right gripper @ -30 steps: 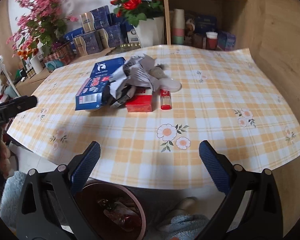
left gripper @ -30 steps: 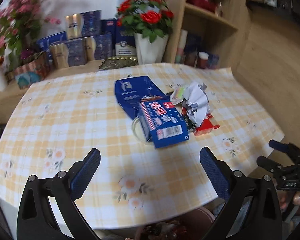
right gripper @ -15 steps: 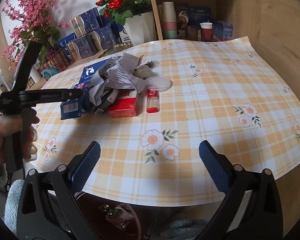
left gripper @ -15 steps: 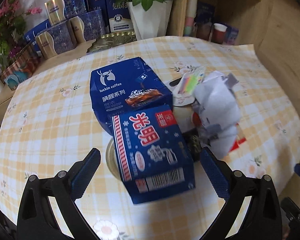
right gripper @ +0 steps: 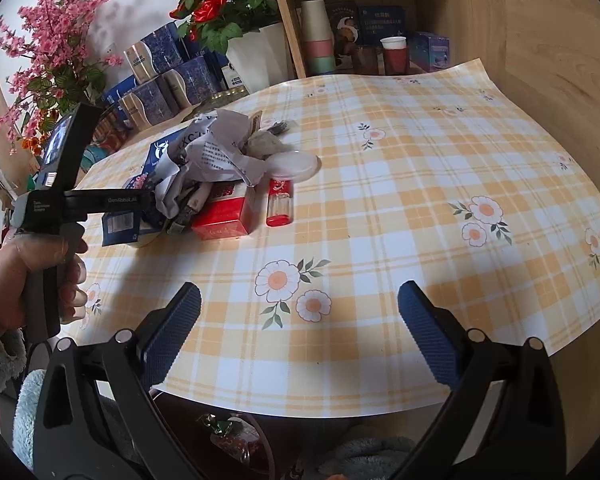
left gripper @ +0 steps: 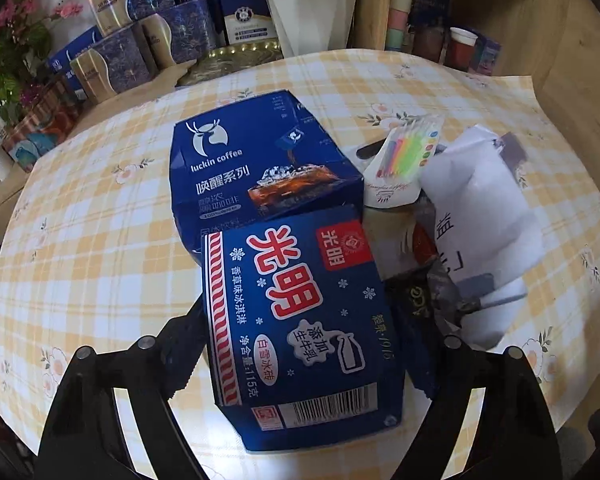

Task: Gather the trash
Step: 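Grasp the blue Guangming milk box with the left tool while the right tool grasps the white wrapper, then carry the white wrapper over the bin and open the right tool while the left tool holds the box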

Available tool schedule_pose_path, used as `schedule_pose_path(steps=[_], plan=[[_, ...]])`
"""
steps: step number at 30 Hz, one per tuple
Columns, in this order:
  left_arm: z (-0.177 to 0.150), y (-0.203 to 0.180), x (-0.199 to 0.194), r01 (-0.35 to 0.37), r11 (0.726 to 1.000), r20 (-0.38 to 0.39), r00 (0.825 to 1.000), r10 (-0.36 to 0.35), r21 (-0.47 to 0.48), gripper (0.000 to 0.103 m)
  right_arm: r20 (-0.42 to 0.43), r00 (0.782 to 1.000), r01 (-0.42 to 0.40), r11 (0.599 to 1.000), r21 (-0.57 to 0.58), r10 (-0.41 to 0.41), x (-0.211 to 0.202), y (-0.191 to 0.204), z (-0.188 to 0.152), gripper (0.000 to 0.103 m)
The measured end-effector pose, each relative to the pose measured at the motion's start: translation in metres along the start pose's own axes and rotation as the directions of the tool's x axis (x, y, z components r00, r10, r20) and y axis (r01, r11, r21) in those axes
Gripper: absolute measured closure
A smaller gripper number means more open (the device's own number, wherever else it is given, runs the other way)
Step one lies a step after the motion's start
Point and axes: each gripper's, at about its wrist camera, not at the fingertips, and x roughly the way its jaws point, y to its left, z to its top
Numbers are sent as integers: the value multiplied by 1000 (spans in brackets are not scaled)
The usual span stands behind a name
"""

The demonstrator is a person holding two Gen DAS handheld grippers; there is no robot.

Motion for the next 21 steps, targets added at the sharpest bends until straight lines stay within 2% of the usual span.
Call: schedule_pose_path(steps=[5, 9, 13, 16, 20, 21], plan=[[-5, 19, -24, 107, 993, 48, 993, -105, -43, 22, 15, 999, -32, 999, -15, 33, 3, 3, 7, 6], [-9, 39, -59, 153, 984, 128, 982, -142, -88, 22, 32, 997, -69, 995, -69, 71, 11, 21, 24, 6], [-20, 58, -92, 168, 978, 197, 970, -142, -124, 22, 63, 992, -100, 986, -136, 109, 25, 49, 45, 6], [-38, 78, -112, 167, 970, 236, 964, -124, -174, 22, 69, 992, -94, 978, -186, 108, 46, 72, 64, 6], [-66, 105, -129, 164, 953, 254, 962, -98, -256, 22, 38, 989, -138, 976, -167, 146, 74, 93, 88, 6], [-73, 110, -132, 167, 947, 257, 962, -95, -274, 22, 26, 991, -126, 977, -174, 132, 82, 99, 91, 6]])
